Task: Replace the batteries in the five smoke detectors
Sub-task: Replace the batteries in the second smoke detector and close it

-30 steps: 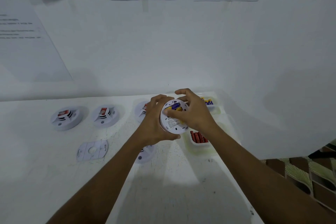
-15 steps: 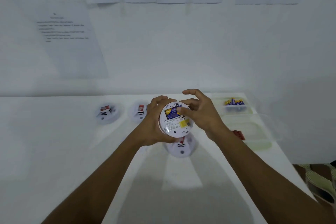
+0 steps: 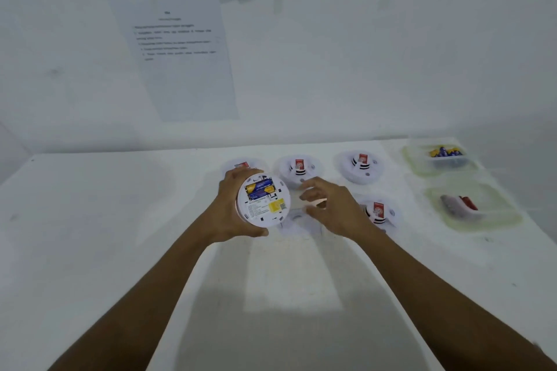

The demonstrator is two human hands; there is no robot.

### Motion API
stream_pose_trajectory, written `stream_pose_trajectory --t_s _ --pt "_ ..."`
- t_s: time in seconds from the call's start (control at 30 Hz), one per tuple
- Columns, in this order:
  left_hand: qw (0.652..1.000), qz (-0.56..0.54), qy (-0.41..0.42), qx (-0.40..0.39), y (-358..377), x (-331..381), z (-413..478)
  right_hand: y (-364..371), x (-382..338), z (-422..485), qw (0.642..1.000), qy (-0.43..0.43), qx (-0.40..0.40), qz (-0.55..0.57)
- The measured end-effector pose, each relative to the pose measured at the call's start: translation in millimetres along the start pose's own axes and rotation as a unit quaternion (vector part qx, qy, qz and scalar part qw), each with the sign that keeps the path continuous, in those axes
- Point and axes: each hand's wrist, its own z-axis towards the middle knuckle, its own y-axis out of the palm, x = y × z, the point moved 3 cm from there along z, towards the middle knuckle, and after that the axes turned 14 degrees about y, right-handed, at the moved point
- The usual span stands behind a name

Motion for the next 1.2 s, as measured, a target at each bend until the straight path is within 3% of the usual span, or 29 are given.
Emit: stream_pose_trajectory --t_s 0.07,0.17,0.33,0.47,0.6,0.8,1.03,1.2 --pt "1.0 -0.004 -0.007 0.001 -7.4 -6.7 -8.1 12.8 6.0 -1.1 0.991 -0.024 -0.023 -0.131" --pt "1.0 -0.011 -0.015 0.002 -13.2 -8.3 -13.7 18.4 10.3 -6.3 0.973 -0.031 -0.055 -0.221" --pt "1.0 -0.023 -0.011 0.002 -10.2 -6.0 -12.9 12.5 1.3 -21.5 0.939 -0.106 -0.001 -0.326" --pt "0.999 -0.034 -0.007 0.012 -1.2 -1.1 -7.3 0.0 -1.9 -29.7 0.957 -0.136 0.053 -0.249" --pt "0.999 -0.036 0.005 0.019 10.5 2.4 0.4 -20.7 4.2 -33.2 0.979 -0.085 0.137 -0.125" --pt "0.999 -0.033 0.001 0.024 34.0 2.7 13.1 -43.8 -3.8 -43.6 0.967 -0.044 0.251 0.03" --pt "0.999 -0.015 -0.016 0.031 47.7 10.0 21.6 -53.8 -19.5 -46.5 0.949 -0.047 0.271 0.156" --pt "0.999 -0.022 0.006 0.042 51.6 17.5 27.1 -45.4 -26.0 -42.9 0.963 -0.055 0.199 0.176"
